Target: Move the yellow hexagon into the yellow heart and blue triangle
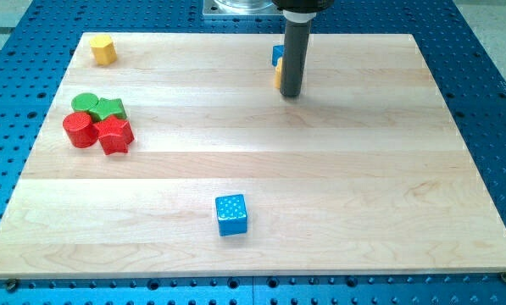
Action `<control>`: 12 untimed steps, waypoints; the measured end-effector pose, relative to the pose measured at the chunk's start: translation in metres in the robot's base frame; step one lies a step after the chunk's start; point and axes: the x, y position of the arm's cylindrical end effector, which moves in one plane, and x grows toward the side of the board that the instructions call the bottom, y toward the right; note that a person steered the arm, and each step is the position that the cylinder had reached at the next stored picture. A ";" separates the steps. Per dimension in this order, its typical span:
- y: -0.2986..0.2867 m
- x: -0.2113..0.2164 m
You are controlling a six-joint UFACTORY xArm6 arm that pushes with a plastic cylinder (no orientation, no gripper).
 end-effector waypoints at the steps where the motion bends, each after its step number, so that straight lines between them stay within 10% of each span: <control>1: -0.117 0.001; 2: -0.175 -0.079; 4: -0.353 -0.077; 6: -0.183 -0.122; 12: -0.241 -0.061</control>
